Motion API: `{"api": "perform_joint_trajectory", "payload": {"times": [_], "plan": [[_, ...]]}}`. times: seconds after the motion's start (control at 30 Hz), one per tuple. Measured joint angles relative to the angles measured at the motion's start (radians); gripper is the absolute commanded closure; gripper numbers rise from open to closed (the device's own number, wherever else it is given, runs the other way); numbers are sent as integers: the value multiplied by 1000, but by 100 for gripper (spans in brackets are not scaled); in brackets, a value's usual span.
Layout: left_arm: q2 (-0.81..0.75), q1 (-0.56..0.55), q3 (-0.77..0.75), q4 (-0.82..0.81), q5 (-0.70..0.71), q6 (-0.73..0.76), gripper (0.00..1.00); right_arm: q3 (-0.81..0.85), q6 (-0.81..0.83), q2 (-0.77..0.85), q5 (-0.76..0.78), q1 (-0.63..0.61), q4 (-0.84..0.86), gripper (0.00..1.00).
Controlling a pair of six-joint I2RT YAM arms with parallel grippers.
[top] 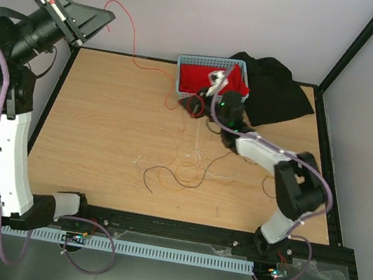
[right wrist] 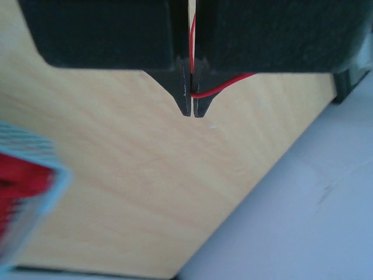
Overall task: Zip-tie the wires
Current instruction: Straighten the cable at the center of the board.
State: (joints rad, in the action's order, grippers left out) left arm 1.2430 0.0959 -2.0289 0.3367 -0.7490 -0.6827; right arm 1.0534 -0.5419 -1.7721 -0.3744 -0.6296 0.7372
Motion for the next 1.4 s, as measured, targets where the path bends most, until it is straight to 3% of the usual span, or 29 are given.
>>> {"api": "perform_joint_trajectory", "payload": {"times": [0.23, 0.37, 0.6, 0.73, 0.87, 1.27, 1.4], "plan": [[-54, 7, 288, 7, -30, 29, 100, -58, 164, 288, 71, 265, -360, 100], [-107, 7, 513, 5, -60, 36, 100, -153, 216, 400, 96, 475, -517, 100], [-140, -83, 860, 2, -80, 47, 100, -271, 240, 468, 71, 927, -698, 100], [-145, -188, 996, -5, -58, 55, 100, -274, 230, 467, 55, 1099, -737, 100], [-151, -266, 1120, -35, -25, 55, 100, -274, 207, 450, 96, 1166, -743, 100], [-99, -446, 1424, -148, 98, 39, 100, -273, 180, 331, 208, 1198, -743, 100], [-32, -463, 1457, -187, 129, 38, 100, -273, 184, 312, 202, 1200, -743, 93]]}}
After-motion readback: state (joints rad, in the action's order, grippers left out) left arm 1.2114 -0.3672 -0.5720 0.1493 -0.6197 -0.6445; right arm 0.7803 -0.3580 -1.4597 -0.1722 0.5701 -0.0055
